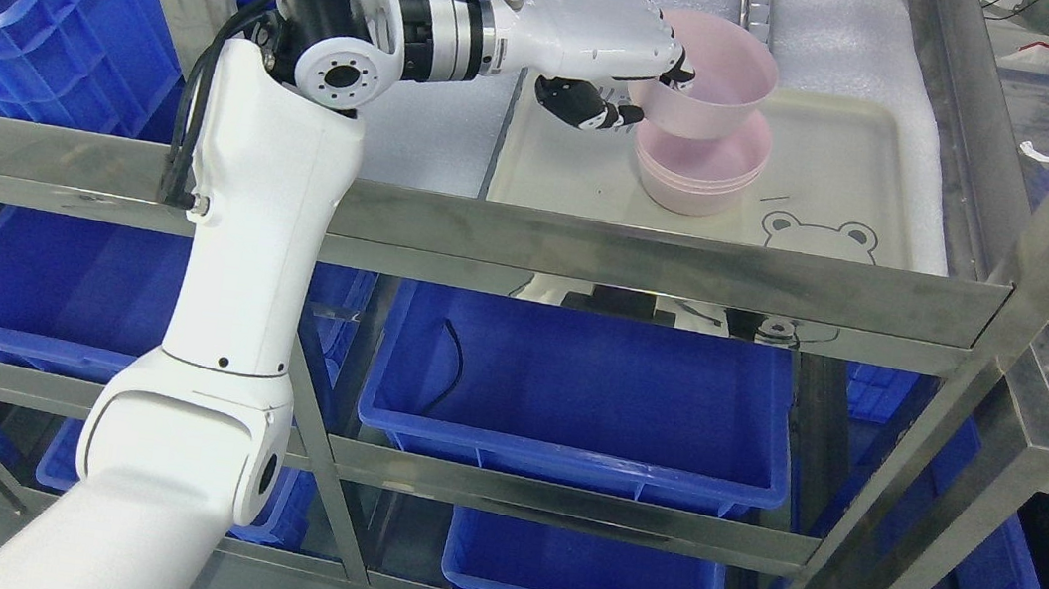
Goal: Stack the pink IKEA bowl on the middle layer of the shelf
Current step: 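Release the pink bowl and lift the left hand away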
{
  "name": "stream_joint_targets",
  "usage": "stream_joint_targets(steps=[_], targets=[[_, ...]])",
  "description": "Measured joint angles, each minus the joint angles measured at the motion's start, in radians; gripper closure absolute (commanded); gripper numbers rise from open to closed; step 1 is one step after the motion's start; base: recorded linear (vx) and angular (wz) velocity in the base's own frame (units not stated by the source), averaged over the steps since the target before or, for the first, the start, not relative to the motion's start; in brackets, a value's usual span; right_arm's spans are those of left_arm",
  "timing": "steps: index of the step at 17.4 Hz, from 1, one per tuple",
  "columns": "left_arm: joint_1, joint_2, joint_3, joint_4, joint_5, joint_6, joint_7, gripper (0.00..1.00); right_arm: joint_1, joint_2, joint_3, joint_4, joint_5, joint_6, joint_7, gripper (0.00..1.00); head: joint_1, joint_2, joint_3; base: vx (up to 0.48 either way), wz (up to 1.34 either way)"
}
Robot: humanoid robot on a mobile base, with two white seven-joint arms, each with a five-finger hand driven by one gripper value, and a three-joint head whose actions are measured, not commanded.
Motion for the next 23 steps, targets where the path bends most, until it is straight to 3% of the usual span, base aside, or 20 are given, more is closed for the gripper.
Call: stream_joint_targets(steps=[7,12,13,17,18,20,23], targets=[[-0.013,-0.004,-0.064,0.1,-0.064,0.0,0.079,0.95,0.0,0.0,0.0,0.0,0.0,0.0,0.0,0.0,0.0,0.0,0.0,0.003,-0.05],[-0.017,-0.005,-0.089,0.15,-0.104,0.0,0.097,0.86,0.0,0.0,0.0,0.0,0.0,0.0,0.0,0.0,0.0,0.0,0.0,0.001,0.0],[-0.018,-0.005,-0.091,0.157,-0.107,0.0,0.1,0.8,0.0,0.0,0.0,0.0,0.0,0.0,0.0,0.0,0.0,0.0,0.0,0.0,0.0],[-0.016,-0.006,-0.1,0.182,-0.119,0.0,0.142,0.19,0.0,0.0,0.0,0.0,0.0,0.0,0.0,0.0,0.0,0.0,0.0,0.0,0.0],[-0.016,-0.006,-0.099,0.186,-0.119,0.0,0.159,0.08,0.0,0.0,0.0,0.0,0.0,0.0,0.0,0.0,0.0,0.0,0.0,0.0,0.0],[-0.016,-0.006,-0.087,0.19,-0.11,0.0,0.179,0.01,0.0,0.0,0.0,0.0,0.0,0.0,0.0,0.0,0.0,0.0,0.0,0.003,0.01],[-0.023,-0.006,-0.064,0.19,-0.034,0.0,0.192,0.0,0.0,0.0,0.0,0.0,0.0,0.0,0.0,0.0,0.0,0.0,0.0,-0.015,0.01]])
